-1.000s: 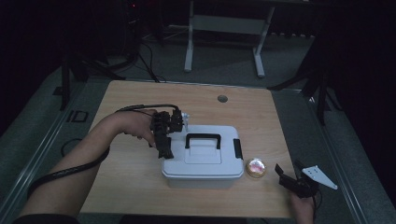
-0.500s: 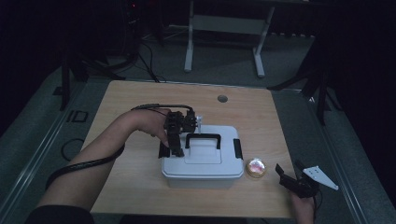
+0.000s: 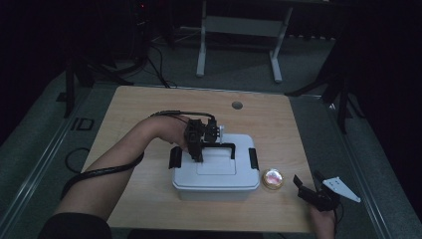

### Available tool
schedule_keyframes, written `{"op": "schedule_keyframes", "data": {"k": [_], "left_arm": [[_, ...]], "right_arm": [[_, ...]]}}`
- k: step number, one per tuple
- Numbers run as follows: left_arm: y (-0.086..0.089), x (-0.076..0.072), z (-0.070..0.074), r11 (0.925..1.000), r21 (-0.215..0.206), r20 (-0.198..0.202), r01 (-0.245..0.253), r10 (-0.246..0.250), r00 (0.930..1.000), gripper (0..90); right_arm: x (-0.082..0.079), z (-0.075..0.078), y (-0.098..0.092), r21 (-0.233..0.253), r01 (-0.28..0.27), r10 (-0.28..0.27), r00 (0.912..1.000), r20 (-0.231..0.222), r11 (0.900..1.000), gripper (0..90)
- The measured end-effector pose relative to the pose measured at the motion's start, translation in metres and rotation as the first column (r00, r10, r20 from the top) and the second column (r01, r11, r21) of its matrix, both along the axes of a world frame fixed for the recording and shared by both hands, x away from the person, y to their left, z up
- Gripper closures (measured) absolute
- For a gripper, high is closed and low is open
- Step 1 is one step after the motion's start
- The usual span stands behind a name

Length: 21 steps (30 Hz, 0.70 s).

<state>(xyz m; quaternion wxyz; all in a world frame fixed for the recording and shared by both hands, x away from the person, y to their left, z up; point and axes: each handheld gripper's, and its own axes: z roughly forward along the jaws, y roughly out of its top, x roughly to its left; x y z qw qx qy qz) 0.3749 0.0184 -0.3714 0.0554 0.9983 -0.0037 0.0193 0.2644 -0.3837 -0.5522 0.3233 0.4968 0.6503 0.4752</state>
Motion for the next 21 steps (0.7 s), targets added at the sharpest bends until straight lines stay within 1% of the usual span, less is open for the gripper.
{"op": "schedule_keyframes", "data": {"k": [1,2,5,7,8,11,12,13,14,18,21], "left_arm": [[-0.0009,0.0003,-0.0004,0.9998,0.005,-0.003,-0.018,0.018,0.9998,59.5],[-0.0015,0.0012,0.0002,0.9999,0.010,0.005,-0.012,0.012,0.9999,62.4],[-0.0034,0.0005,0.0006,0.9995,0.026,-0.012,-0.019,0.019,0.9997,67.6],[-0.0042,0.0005,0.0008,0.9994,0.034,-0.014,-0.012,0.013,0.9998,70.4],[-0.0057,0.0000,0.0009,0.9987,0.047,-0.023,-0.021,0.023,0.9995,70.4],[-0.0069,0.0002,0.0009,0.9981,0.059,-0.046,-0.020,0.023,0.9987,76.9],[-0.0069,0.0005,0.0007,0.9979,0.061,-0.059,-0.024,0.027,0.9979,79.6],[-0.0069,0.0005,0.0007,0.9979,0.061,-0.059,-0.024,0.027,0.9979,81.9],[-0.0067,0.0005,0.0005,0.9979,0.058,-0.070,-0.031,0.035,0.9970,81.9],[-0.0069,0.0015,0.0006,0.9971,0.063,-0.075,-0.042,0.047,0.9960,82.9],[-0.0069,0.0024,0.0003,0.9967,0.062,-0.082,-0.053,0.058,0.9950,83.1]], "right_arm": [[0.0001,-0.0001,0.0000,-0.002,-0.002,0.002,1.0000,0.000,1.000,14.3],[0.0001,-0.0001,0.0002,-0.003,-0.002,0.002,1.0000,0.000,1.000,14.3],[0.0002,0.0000,0.0005,-0.007,-0.003,0.003,1.0000,-0.002,1.000,14.3],[0.0002,0.0000,0.0005,-0.008,-0.003,0.003,1.0000,-0.002,1.000,14.4],[0.0002,0.0000,0.0005,-0.007,-0.002,0.002,1.0000,-0.003,1.000,14.4],[0.0001,0.0000,0.0004,-0.004,-0.003,0.003,1.0000,-0.002,1.000,14.4],[0.0002,0.0000,0.0004,-0.005,-0.003,0.003,1.0000,-0.002,1.000,14.4],[0.0002,0.0000,0.0004,-0.005,-0.003,0.003,1.0000,-0.002,1.000,14.4],[0.0002,0.0000,0.0004,-0.006,-0.003,0.003,1.0000,-0.002,1.000,14.4],[0.0001,0.0000,0.0004,-0.004,-0.006,0.006,1.0000,-0.002,1.000,14.3],[-0.0007,0.0000,0.0006,-0.007,-0.020,0.020,0.9998,0.001,1.000,14.1]]}}
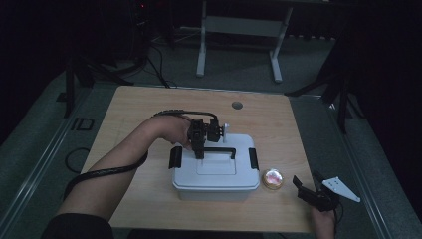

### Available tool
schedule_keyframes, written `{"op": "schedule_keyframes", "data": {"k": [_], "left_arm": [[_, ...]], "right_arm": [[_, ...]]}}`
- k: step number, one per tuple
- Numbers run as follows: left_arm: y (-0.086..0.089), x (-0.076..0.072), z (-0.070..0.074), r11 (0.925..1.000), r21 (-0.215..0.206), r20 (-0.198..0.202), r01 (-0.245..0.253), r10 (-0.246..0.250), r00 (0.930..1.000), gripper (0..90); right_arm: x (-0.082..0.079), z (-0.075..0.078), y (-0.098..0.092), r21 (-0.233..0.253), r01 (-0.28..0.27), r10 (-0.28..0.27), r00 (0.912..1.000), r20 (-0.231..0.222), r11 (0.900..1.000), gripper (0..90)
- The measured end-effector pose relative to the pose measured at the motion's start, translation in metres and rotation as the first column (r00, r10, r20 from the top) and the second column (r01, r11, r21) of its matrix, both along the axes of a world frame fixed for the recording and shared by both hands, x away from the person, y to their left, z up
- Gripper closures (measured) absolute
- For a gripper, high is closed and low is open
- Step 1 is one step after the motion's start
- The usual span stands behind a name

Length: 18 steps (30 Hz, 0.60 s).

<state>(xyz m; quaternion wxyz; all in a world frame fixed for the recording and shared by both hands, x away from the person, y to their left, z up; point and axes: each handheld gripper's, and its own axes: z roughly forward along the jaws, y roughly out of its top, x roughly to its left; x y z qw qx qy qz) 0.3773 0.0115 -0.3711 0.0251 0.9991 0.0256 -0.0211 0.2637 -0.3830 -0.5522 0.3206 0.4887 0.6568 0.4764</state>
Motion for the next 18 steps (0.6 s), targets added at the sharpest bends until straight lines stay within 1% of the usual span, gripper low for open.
{"op": "schedule_keyframes", "data": {"k": [2,5,7,9,11,12,13,15,16,18], "left_arm": [[0.000,0.001,0.000,1.0000,0.000,-0.002,0.000,0.000,1.0000,83.1],[0.000,0.001,0.000,1.0000,-0.002,-0.003,0.001,-0.001,1.0000,83.1],[0.001,0.001,0.000,1.0000,-0.008,-0.006,-0.003,0.003,1.0000,83.2],[0.001,0.001,0.001,0.9999,-0.011,-0.004,-0.002,0.002,1.0000,83.3],[0.001,0.001,0.002,0.9999,-0.012,-0.012,-0.012,0.012,0.9999,83.3],[0.001,0.000,0.003,0.9999,-0.011,-0.014,-0.004,0.004,0.9999,83.3],[0.001,0.001,0.004,0.9998,-0.018,-0.016,-0.010,0.010,0.9998,83.3],[0.000,0.000,0.006,0.9997,-0.018,-0.007,-0.013,0.013,0.9999,83.3],[0.000,0.001,0.008,0.9998,-0.018,-0.009,-0.009,0.009,0.9999,83.4],[-0.001,0.000,0.012,0.9994,-0.032,-0.006,-0.010,0.010,0.9999,83.3]], "right_arm": [[0.000,0.000,0.000,-0.003,0.003,-0.003,1.0000,0.002,1.000,13.9],[-0.001,0.000,-0.001,0.008,0.004,-0.004,1.0000,0.009,1.000,13.8],[-0.001,0.000,-0.003,0.028,0.005,-0.005,0.9999,0.010,1.000,13.8],[-0.001,0.000,-0.004,0.037,0.007,-0.007,0.9999,0.007,0.999,13.8],[-0.001,0.000,-0.004,0.036,0.008,-0.008,1.0000,0.006,0.999,13.9],[-0.001,0.000,-0.003,0.036,0.008,-0.008,1.0000,0.005,0.999,13.9],[-0.001,0.000,-0.003,0.033,0.008,-0.008,1.0000,0.003,0.999,13.9],[0.000,0.000,-0.003,0.031,0.007,-0.007,1.0000,0.002,0.999,13.9],[-0.001,0.000,-0.003,0.033,0.009,-0.009,1.0000,0.002,0.999,13.9],[0.000,0.000,-0.003,0.034,0.008,-0.008,1.0000,0.000,0.999,13.9]]}}
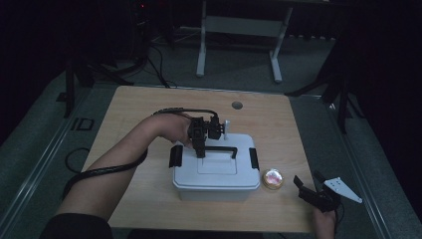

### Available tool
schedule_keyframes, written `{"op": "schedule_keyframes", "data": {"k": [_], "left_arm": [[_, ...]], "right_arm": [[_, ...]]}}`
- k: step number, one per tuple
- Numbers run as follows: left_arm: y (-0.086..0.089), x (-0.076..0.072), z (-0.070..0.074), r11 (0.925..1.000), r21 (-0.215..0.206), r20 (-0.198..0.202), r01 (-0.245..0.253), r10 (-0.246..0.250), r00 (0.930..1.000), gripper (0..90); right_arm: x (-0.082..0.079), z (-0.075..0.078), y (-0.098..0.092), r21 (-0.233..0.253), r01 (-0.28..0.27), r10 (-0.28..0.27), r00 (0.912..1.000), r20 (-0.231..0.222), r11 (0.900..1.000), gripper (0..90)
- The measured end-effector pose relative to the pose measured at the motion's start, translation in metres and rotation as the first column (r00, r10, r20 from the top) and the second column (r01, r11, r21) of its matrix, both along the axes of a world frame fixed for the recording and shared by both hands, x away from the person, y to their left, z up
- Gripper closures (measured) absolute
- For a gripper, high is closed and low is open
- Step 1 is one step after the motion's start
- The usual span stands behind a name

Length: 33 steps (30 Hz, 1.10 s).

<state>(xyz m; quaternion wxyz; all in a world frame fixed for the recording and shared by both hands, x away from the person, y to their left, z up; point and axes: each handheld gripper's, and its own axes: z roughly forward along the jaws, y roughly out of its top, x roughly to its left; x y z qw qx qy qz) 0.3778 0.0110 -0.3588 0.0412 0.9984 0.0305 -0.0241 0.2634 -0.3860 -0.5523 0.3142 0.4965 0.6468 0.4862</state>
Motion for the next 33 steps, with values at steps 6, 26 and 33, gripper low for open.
{"op": "schedule_keyframes", "data": {"k": [6,26,33], "left_arm": [[0.005,-0.002,0.023,0.9990,-0.044,0.033,0.000,0.001,0.9995,83.4],[0.083,-0.017,0.062,0.9887,-0.078,0.049,-0.128,0.132,0.9900,83.3],[0.128,-0.024,0.057,0.9765,-0.075,0.045,-0.202,0.206,0.9776,83.3]], "right_arm": [[0.000,0.000,0.000,0.002,-0.002,0.002,1.0000,0.003,1.000,13.9],[-0.001,0.000,-0.002,0.016,-0.007,0.007,1.0000,0.006,1.000,13.9],[-0.001,0.000,-0.001,0.010,-0.007,0.007,1.0000,0.005,1.000,13.9]]}}
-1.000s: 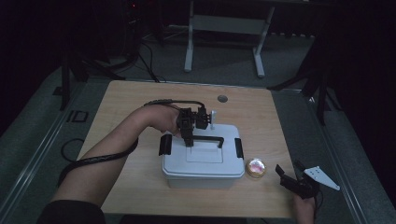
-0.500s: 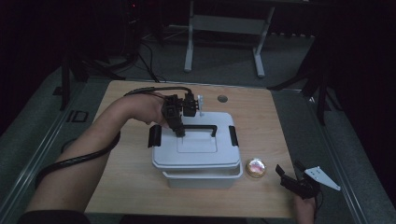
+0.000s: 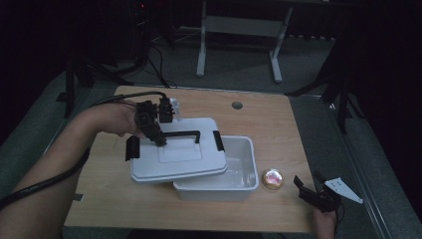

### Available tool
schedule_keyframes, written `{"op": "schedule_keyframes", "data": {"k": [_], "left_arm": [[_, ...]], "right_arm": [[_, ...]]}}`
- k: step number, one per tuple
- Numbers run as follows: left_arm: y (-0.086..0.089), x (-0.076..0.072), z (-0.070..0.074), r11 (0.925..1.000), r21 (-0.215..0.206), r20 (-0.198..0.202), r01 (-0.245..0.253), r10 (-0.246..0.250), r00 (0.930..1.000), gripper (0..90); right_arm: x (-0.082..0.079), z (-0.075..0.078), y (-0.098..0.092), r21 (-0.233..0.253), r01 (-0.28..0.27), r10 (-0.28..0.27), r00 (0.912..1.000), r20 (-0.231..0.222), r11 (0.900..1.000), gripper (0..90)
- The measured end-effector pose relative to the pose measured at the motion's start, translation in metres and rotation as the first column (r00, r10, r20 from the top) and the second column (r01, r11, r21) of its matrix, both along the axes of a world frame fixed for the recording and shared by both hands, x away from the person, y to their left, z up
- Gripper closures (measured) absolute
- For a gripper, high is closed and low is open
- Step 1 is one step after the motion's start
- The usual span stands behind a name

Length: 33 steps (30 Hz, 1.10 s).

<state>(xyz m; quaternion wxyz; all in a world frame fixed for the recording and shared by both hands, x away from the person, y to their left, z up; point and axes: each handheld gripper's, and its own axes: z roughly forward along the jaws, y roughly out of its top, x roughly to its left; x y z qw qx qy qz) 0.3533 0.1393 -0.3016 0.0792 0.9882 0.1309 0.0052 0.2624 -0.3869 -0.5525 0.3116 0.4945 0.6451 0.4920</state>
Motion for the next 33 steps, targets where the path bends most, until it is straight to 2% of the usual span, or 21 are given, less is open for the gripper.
{"op": "schedule_keyframes", "data": {"k": [4,8,13,16,17,18,21,22,23,24,25,26,27,31,32,33], "left_arm": [[0.031,-0.005,-0.002,0.9975,-0.028,-0.002,-0.065,0.065,0.9979,83.3],[0.064,-0.012,-0.004,0.9919,-0.032,0.007,-0.123,0.123,0.9924,83.3],[0.105,-0.021,-0.008,0.9784,-0.028,0.004,-0.205,0.205,0.9788,83.3],[0.128,-0.025,-0.013,0.9647,-0.048,0.001,-0.259,0.259,0.9658,83.3],[0.135,-0.025,-0.015,0.9581,-0.055,-0.011,-0.281,0.281,0.9597,83.3],[0.142,-0.026,-0.019,0.9552,-0.052,-0.009,-0.291,0.291,0.9566,83.3],[0.159,-0.027,-0.032,0.9396,-0.050,-0.017,-0.339,0.338,0.9409,83.3],[0.164,-0.026,-0.036,0.9321,-0.054,-0.020,-0.358,0.358,0.9337,83.3],[0.168,-0.026,-0.041,0.9286,-0.056,-0.024,-0.367,0.366,0.9302,83.3],[0.171,-0.024,-0.046,0.9254,-0.063,-0.022,-0.374,0.373,0.9275,83.3],[0.175,-0.023,-0.051,0.9180,-0.064,-0.028,-0.391,0.390,0.9202,83.3],[0.175,-0.023,-0.051,0.9180,-0.064,-0.028,-0.391,0.390,0.9202,83.3],[0.179,-0.018,-0.062,0.9097,-0.075,-0.024,-0.408,0.408,0.9127,83.3],[0.182,-0.007,-0.084,0.8894,-0.079,-0.023,-0.450,0.450,0.8928,83.3],[0.182,-0.004,-0.089,0.8817,-0.083,-0.021,-0.465,0.464,0.8853,83.3],[0.181,-0.001,-0.094,0.8801,-0.085,-0.010,-0.467,0.468,0.8836,83.3]], "right_arm": [[0.000,0.000,0.000,-0.002,0.002,-0.002,1.0000,-0.004,1.000,13.9],[0.001,0.000,0.001,-0.005,0.003,-0.003,1.0000,-0.007,1.000,13.9],[0.001,0.000,0.001,-0.013,0.007,-0.007,0.9999,-0.014,1.000,13.9],[0.002,0.000,0.001,-0.015,0.010,-0.010,0.9998,-0.017,1.000,13.9],[0.002,0.000,0.002,-0.016,0.011,-0.011,0.9998,-0.018,1.000,13.9],[0.002,0.000,0.002,-0.016,0.011,-0.011,0.9997,-0.020,1.000,13.9],[0.002,0.000,0.002,-0.019,0.013,-0.013,0.9997,-0.022,1.000,13.9],[0.002,0.000,0.002,-0.018,0.010,-0.010,0.9997,-0.023,1.000,14.0],[0.001,0.000,0.002,-0.021,0.010,-0.010,0.9997,-0.021,1.000,14.0],[0.002,0.000,0.003,-0.023,0.009,-0.009,0.9997,-0.022,1.000,14.0],[0.001,0.000,0.003,-0.026,0.007,-0.007,0.9997,-0.022,1.000,13.9],[0.001,0.000,0.003,-0.026,0.007,-0.007,0.9997,-0.022,1.000,13.9],[0.001,0.000,0.003,-0.029,0.005,-0.005,0.9998,-0.018,1.000,13.9],[0.001,0.000,0.003,-0.029,0.007,-0.007,0.9999,-0.015,1.000,13.9],[0.001,0.000,0.003,-0.029,0.006,-0.007,0.9998,-0.016,1.000,13.9],[0.001,0.000,0.003,-0.030,0.005,-0.005,0.9999,-0.016,1.000,13.9]]}}
